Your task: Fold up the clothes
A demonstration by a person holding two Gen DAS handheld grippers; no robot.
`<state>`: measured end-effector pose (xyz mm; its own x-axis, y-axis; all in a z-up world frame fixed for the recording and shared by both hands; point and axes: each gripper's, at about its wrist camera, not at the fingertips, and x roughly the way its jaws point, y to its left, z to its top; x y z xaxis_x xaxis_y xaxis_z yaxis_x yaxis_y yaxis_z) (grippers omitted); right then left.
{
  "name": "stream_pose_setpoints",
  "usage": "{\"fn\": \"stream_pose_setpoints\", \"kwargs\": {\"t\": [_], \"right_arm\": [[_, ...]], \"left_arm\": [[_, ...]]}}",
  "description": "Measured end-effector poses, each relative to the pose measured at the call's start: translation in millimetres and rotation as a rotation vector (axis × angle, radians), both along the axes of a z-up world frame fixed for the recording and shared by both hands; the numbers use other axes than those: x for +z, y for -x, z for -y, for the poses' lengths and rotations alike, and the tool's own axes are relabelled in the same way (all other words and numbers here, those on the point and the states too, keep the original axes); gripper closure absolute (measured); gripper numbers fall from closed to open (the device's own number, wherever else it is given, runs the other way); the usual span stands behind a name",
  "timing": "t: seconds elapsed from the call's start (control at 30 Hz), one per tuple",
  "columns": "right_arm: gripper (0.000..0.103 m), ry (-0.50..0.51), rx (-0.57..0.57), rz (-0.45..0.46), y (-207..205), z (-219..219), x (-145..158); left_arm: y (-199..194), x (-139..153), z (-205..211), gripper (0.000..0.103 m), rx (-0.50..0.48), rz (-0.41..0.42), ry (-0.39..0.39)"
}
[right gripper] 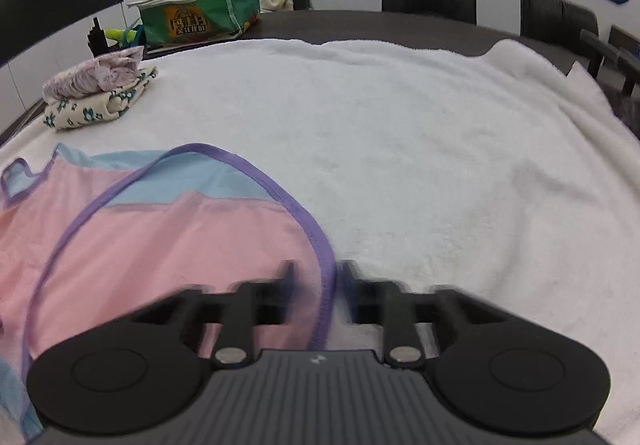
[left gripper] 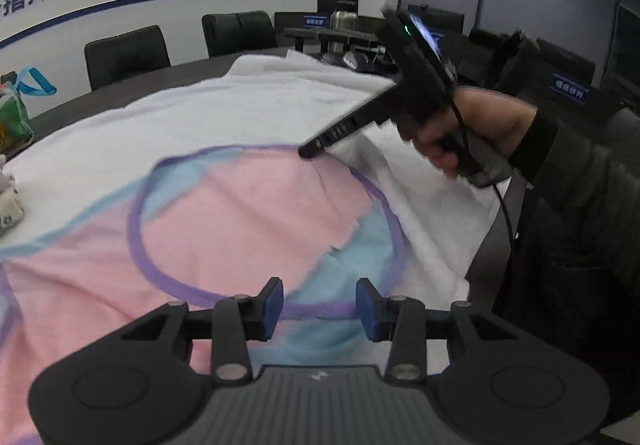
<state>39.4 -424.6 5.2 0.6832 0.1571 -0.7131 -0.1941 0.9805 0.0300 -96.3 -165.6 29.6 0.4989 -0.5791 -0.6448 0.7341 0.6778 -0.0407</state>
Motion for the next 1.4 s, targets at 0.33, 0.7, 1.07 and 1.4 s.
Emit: {"fn": "stream_pose_setpoints", "kwargs": {"t": [0.33, 0.7, 1.07, 1.4], "right_arm": [[0.08, -0.001, -0.013, 0.211, 56, -43, 35], [0.079, -0.151, 0.388, 0.06, 129, -123, 10], [0.094, -0.082, 0.319, 0.031, 153, -112, 3], [0.065, -0.081, 0.381, 0.105, 170, -115, 12]], "left_arm": [[16, 10, -120, 0.059, 0.306, 0.001, 0.092], [26, -13, -145, 0.076, 0.328, -0.122, 0.155], [40, -19, -172, 0.103, 0.312, -0.176, 0.248], [59, -15, -168, 0.067, 0.242, -0.08, 0.22]]}}
